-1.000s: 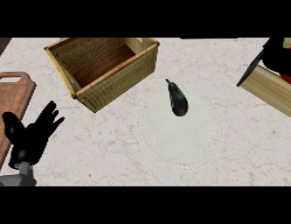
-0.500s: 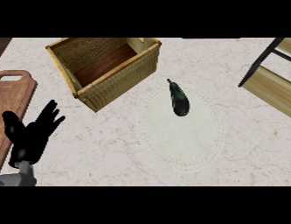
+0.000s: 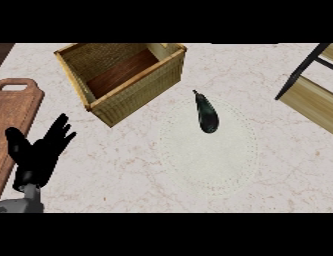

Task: Pick the tomato from the placemat and place it in the tiered shelf

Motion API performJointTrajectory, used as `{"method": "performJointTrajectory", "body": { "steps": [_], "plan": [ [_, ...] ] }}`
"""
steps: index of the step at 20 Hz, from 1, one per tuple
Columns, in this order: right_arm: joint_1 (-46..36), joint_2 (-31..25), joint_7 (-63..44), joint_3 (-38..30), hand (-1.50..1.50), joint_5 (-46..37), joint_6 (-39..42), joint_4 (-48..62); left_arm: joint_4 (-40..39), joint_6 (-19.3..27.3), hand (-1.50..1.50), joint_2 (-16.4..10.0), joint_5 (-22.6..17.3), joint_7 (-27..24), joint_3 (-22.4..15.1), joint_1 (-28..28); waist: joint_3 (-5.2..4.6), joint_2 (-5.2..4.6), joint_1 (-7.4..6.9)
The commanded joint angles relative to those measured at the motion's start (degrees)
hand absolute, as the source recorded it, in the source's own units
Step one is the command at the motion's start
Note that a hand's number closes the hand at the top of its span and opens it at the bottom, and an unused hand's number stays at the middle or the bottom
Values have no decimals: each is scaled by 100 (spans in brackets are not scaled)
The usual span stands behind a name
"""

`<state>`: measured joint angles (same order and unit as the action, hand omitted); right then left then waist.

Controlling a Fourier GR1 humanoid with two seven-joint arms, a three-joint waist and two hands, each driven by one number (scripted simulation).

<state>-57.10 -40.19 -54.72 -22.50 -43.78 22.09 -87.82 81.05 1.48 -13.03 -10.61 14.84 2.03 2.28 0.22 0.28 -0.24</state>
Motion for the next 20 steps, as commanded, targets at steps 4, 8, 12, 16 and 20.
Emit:
{"method": "performJointTrajectory", "body": {
  "steps": [4,8,12,16,20],
  "plan": [
    [176,-390,436,-92,150,174,251,824,-267,77,0,100,158,158,-70,-59,-24,-34,3],
    [90,-818,1213,-166,150,58,-118,1789,-170,-51,0,28,99,166,-2,-52,-23,-45,-41],
    [456,-582,1649,-129,150,-143,-871,2154,-113,60,0,265,203,185,-184,-185,-20,-55,-52],
    [51,-785,1793,0,150,-275,-994,2798,-427,-69,0,-2,89,328,127,252,-24,-62,-50],
    [228,-876,2209,-50,150,-201,-1146,2910,-645,67,0,210,297,-9,33,157,-24,-48,11]
  ]
}}
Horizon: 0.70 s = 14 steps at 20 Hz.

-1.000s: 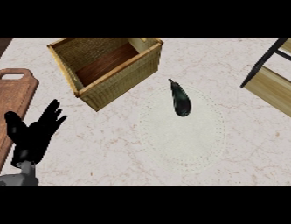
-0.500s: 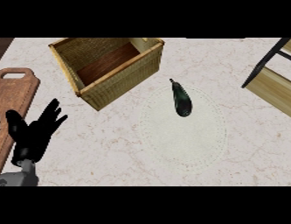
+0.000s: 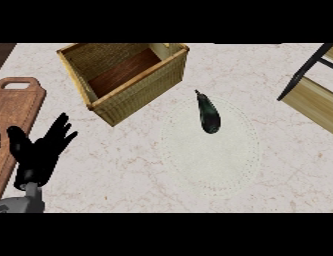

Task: Pick the tomato from the placemat and place it in the tiered shelf

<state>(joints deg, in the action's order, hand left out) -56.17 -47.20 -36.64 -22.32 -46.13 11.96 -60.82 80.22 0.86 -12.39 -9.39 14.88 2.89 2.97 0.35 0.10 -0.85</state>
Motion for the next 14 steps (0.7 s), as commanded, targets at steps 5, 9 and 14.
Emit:
{"method": "performJointTrajectory", "body": {
  "steps": [5,9,14],
  "plan": [
    [-302,-189,858,-25,150,50,-446,970,-169,-19,0,10,120,354,-79,9,-35,-37,-5],
    [-35,-50,992,-40,150,77,-739,889,-487,36,0,176,197,-65,-30,7,-36,-32,33],
    [-226,-340,834,252,150,2,38,888,-564,-146,0,87,117,-66,44,-54,-40,-21,62]
  ]
}}
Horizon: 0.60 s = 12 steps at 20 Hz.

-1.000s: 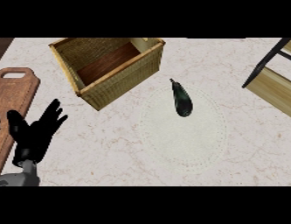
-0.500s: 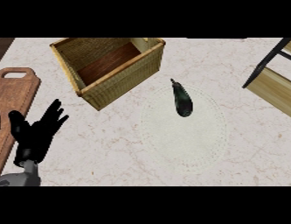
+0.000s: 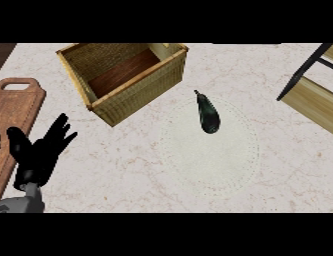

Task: Pick the tomato from the placemat and place it in the tiered shelf

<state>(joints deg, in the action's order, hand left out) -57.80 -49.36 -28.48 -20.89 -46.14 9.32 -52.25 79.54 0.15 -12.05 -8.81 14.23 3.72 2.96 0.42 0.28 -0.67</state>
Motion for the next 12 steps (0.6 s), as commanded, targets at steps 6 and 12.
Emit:
{"method": "performJointTrajectory", "body": {
  "steps": [6,12],
  "plan": [
    [-165,169,-319,-821,-150,400,-1161,107,-96,-17,0,22,38,342,-53,-67,-39,-41,6],
    [-321,151,-273,-1402,-150,1083,-1342,-118,185,238,0,206,203,406,-168,-295,-38,-15,41]
  ]
}}
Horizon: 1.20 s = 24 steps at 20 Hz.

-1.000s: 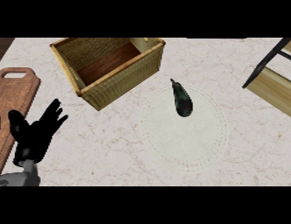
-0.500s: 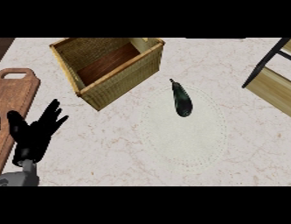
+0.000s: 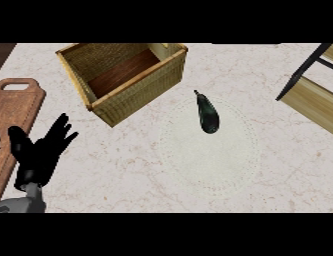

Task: Pick the tomato from the placemat and place it in the tiered shelf

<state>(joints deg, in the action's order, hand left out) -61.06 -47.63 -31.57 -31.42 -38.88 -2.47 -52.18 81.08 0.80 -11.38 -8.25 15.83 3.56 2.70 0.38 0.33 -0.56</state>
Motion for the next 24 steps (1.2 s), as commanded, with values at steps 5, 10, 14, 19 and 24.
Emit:
{"method": "performJointTrajectory", "body": {
  "steps": [5,10,14,19,24],
  "plan": [
    [-648,-132,-245,-536,-150,493,-687,56,-571,51,0,230,167,-119,-131,72,-43,-62,-3],
    [-141,-532,-137,-764,-150,358,-1244,-134,-339,-56,0,110,67,9,-32,-148,-40,-46,34],
    [27,-1156,-387,-1065,-150,305,-1313,-119,-275,86,0,259,144,143,-149,-44,-38,-38,99],
    [1007,-1356,-505,-1949,-150,727,-1319,-760,50,-8,0,149,124,28,-70,-645,-31,15,189],
    [1703,-1578,-957,-2633,-150,1426,-248,-1616,-222,-3,0,125,103,-72,77,-426,-36,18,261]
  ]
}}
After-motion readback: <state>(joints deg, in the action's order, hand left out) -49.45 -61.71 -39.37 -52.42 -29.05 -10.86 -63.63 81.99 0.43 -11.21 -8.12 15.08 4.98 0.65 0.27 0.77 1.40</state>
